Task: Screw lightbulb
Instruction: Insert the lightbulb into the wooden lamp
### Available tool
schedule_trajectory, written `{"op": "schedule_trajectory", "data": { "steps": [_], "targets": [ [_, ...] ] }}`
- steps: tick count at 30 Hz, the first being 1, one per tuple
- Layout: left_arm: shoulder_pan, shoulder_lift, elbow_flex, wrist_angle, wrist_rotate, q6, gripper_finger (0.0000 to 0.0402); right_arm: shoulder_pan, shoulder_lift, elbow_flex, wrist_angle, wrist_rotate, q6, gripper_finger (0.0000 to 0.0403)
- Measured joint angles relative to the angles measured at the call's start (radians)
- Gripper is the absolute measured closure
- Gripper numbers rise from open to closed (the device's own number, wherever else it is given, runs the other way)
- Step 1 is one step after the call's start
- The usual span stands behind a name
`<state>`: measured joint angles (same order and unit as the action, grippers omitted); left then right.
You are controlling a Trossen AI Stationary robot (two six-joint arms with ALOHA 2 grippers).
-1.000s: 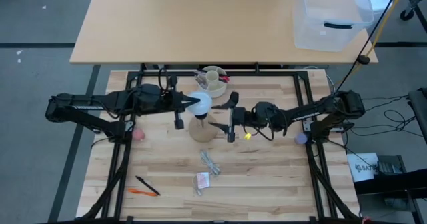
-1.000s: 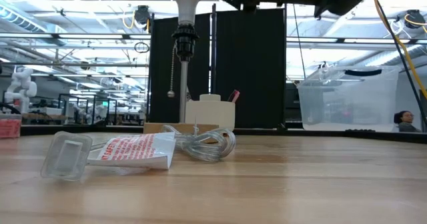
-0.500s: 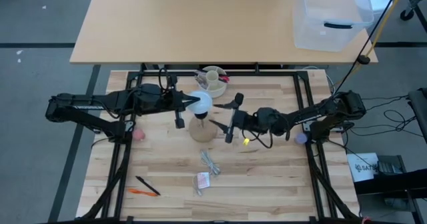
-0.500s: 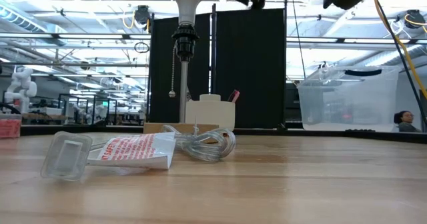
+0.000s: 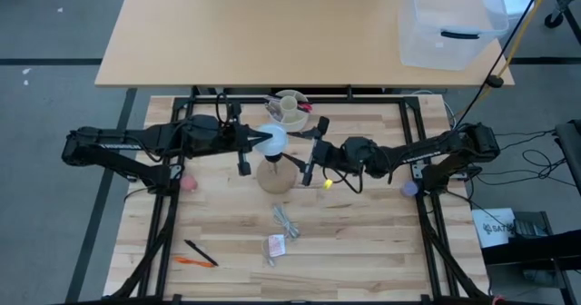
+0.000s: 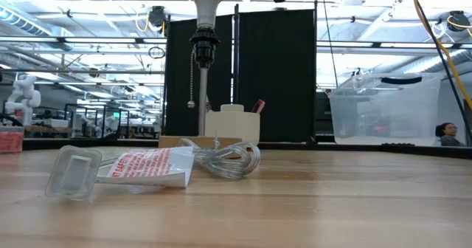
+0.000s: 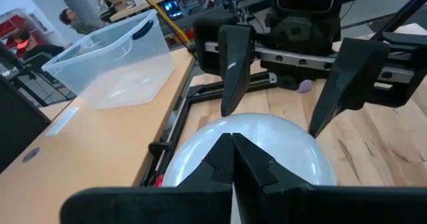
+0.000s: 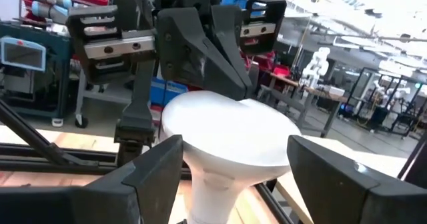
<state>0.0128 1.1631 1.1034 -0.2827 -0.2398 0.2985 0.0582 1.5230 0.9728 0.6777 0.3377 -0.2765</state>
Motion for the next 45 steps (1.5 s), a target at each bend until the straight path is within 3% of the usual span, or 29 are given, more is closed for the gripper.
{"op": "schedule_trajectory", "data": {
  "steps": [45],
  "targets": [
    [-0.038, -0.032, -0.004, 0.111, -0.096, 0.069, 0.0386, 0.047, 0.003, 0.002, -0.111, 0.094, 0.066, 0.0140]
  ]
}}
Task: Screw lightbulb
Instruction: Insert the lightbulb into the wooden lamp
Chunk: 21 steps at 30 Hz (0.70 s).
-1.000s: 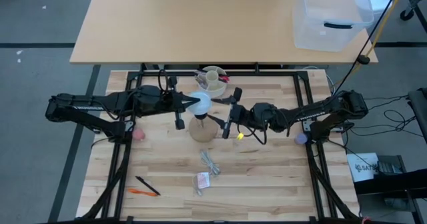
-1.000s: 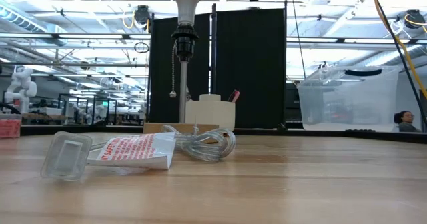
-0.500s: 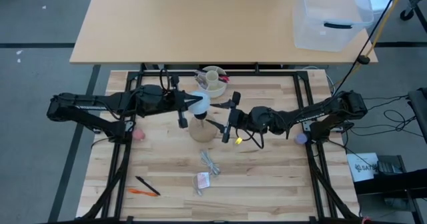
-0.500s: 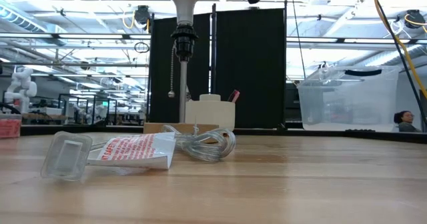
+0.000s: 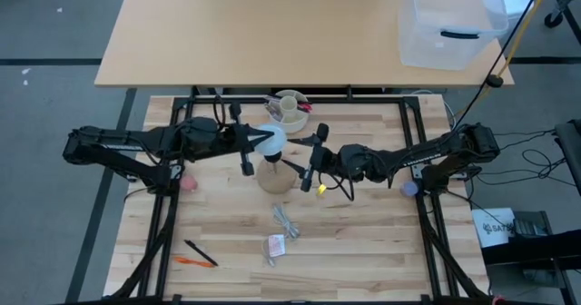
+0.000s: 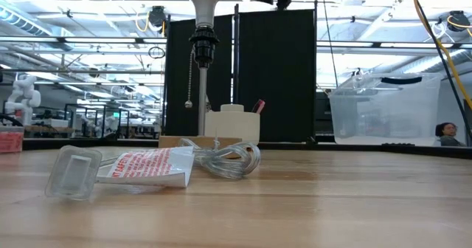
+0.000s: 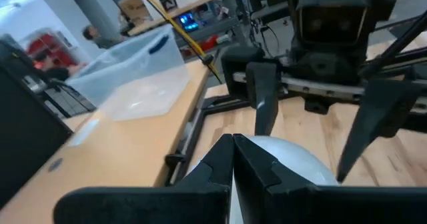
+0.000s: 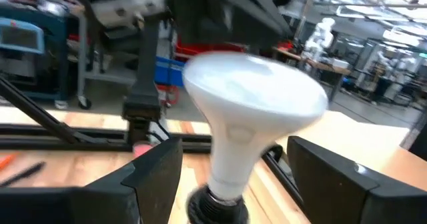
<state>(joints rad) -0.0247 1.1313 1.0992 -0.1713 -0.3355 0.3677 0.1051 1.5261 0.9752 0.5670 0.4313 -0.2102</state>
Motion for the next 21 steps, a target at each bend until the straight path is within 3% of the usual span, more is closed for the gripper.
{"op": "schedule_trajectory", "data": {
  "steps": [7, 15, 21],
  "targets": [
    [-0.011, -0.070, 0.002, -0.013, -0.060, 0.005, 0.0385, -0.001, 0.000, 0.001, -0.025, 0.027, -0.008, 0.0140],
    [-0.046, -0.199, -0.001, -0.308, -0.078, -0.214, 0.0385, -0.011, -0.001, 0.001, -0.064, 0.035, -0.007, 0.0140],
    [-0.123, -0.225, -0.079, -0.265, -0.228, -0.256, 0.0387, -0.028, -0.002, 0.002, -0.158, 0.044, -0.010, 0.0140]
  ]
}}
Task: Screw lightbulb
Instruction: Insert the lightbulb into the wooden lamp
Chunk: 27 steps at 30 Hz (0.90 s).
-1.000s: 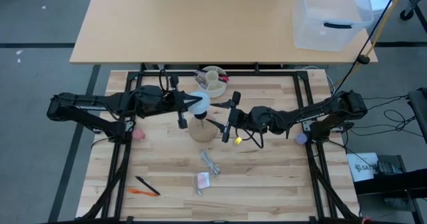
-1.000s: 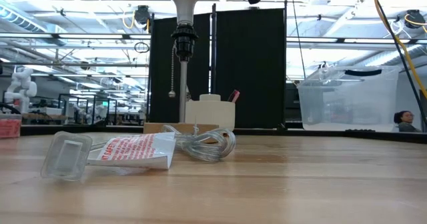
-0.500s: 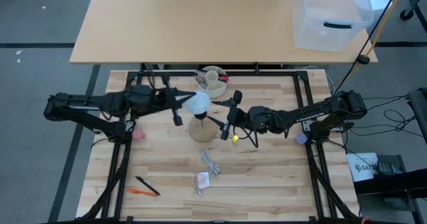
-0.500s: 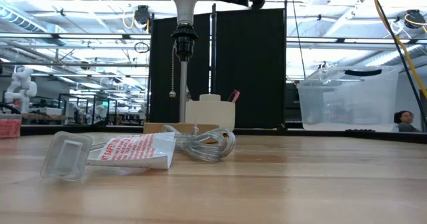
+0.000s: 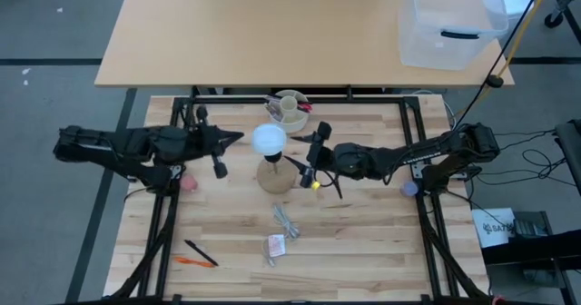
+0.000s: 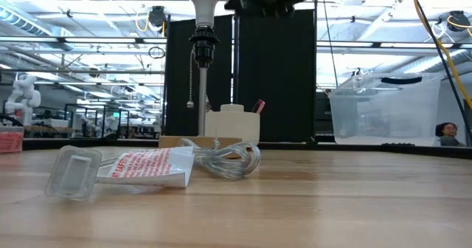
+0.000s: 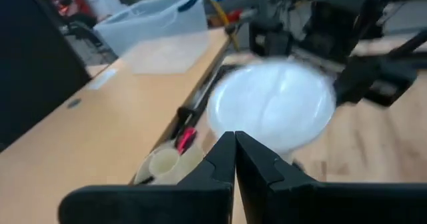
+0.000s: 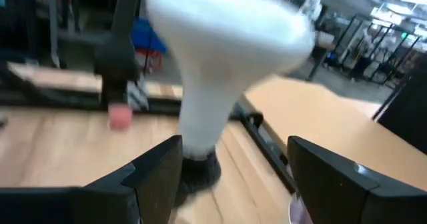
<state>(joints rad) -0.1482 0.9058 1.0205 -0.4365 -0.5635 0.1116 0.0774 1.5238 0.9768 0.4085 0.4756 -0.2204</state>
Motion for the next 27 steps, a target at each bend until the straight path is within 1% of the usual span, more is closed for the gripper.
{"op": "schedule_trajectory", "data": {
  "steps": [2, 4, 5, 7, 9, 10, 14, 15, 16, 19, 21, 24, 27],
  "targets": [
    [-0.016, 0.002, -0.052, 0.023, -0.027, -0.007, 0.0394, -0.008, 0.000, 0.000, -0.043, 0.001, 0.009, 0.0144],
    [-0.023, 0.002, -0.116, 0.082, -0.036, -0.016, 0.0398, -0.016, 0.000, 0.000, -0.072, 0.002, 0.015, 0.0156],
    [-0.026, 0.002, -0.145, 0.107, -0.048, -0.016, 0.0399, -0.019, 0.000, 0.000, -0.080, 0.010, 0.013, 0.0166],
    [-0.038, -0.002, -0.195, 0.147, -0.093, -0.016, 0.0399, -0.020, 0.000, 0.000, -0.079, 0.062, -0.009, 0.0194],
    [-0.052, -0.005, -0.230, 0.179, -0.142, -0.021, 0.0400, -0.020, 0.000, 0.000, -0.070, 0.107, -0.034, 0.0233],
    [-0.056, -0.006, -0.241, 0.203, -0.149, -0.021, 0.0400, -0.019, 0.000, 0.000, -0.064, 0.124, -0.047, 0.0256],
    [-0.091, -0.010, -0.259, 0.283, -0.150, 0.010, 0.0400, -0.019, 0.000, 0.000, 0.023, 0.151, -0.111, 0.0359],
    [-0.101, -0.010, -0.259, 0.302, -0.149, 0.030, 0.0400, -0.019, 0.000, 0.000, 0.051, 0.152, -0.133, 0.0380],
    [-0.109, -0.010, -0.259, 0.328, -0.143, 0.052, 0.0401, -0.019, 0.000, 0.000, 0.080, 0.151, -0.159, 0.0391],
    [-0.119, -0.011, -0.259, 0.408, -0.079, 0.105, 0.0401, -0.023, 0.000, 0.000, 0.159, 0.153, -0.217, 0.0389],
    [-0.119, -0.011, -0.258, 0.426, -0.046, 0.115, 0.0401, -0.027, 0.000, 0.005, 0.162, 0.154, -0.238, 0.0391],
    [-0.119, -0.011, -0.258, 0.424, -0.040, 0.126, 0.0401, -0.031, 0.000, 0.021, 0.155, 0.126, -0.256, 0.0400],
    [-0.110, -0.011, -0.258, 0.427, -0.040, 0.130, 0.0401, -0.031, 0.000, 0.048, 0.155, 0.110, -0.263, 0.0400]
  ]
}}
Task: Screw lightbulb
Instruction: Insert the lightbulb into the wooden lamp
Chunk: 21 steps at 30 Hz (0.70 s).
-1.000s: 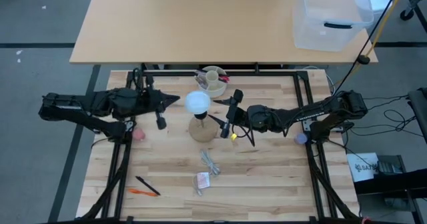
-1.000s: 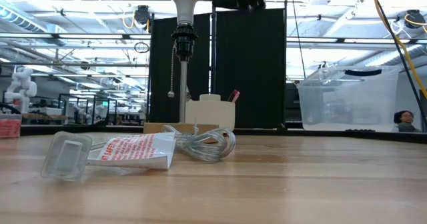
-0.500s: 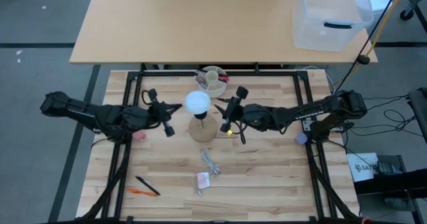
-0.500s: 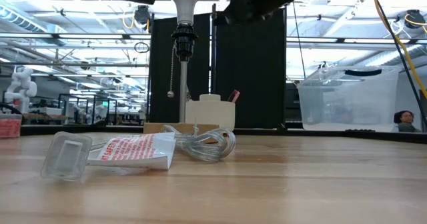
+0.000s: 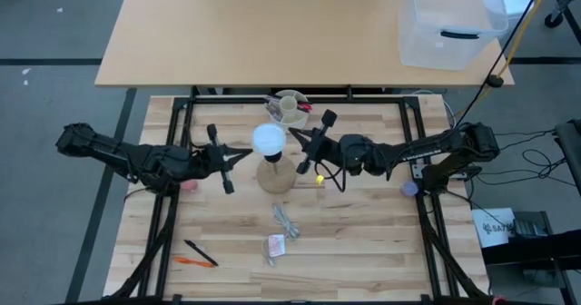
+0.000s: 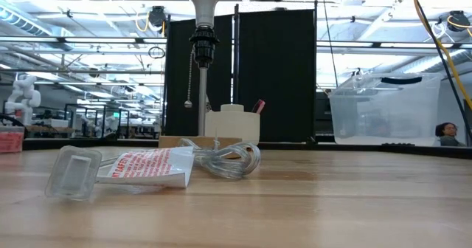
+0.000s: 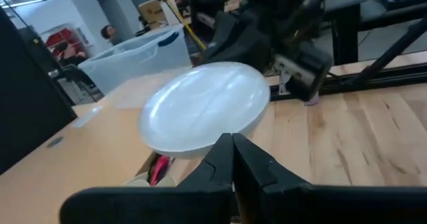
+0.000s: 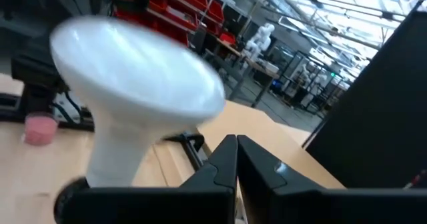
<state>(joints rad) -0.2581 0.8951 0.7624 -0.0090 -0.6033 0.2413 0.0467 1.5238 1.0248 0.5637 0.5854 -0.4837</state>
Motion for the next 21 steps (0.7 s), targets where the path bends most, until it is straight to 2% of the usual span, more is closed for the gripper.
{"op": "schedule_trajectory", "data": {
  "steps": [7, 21],
  "targets": [
    [0.039, 0.000, 0.000, -0.006, 0.003, -0.024, 0.0401, 0.001, 0.000, 0.047, -0.049, -0.007, -0.015, 0.0402],
    [0.064, 0.001, 0.000, -0.029, 0.003, -0.030, 0.0401, 0.034, 0.000, 0.050, -0.107, -0.001, 0.020, 0.0403]
  ]
}}
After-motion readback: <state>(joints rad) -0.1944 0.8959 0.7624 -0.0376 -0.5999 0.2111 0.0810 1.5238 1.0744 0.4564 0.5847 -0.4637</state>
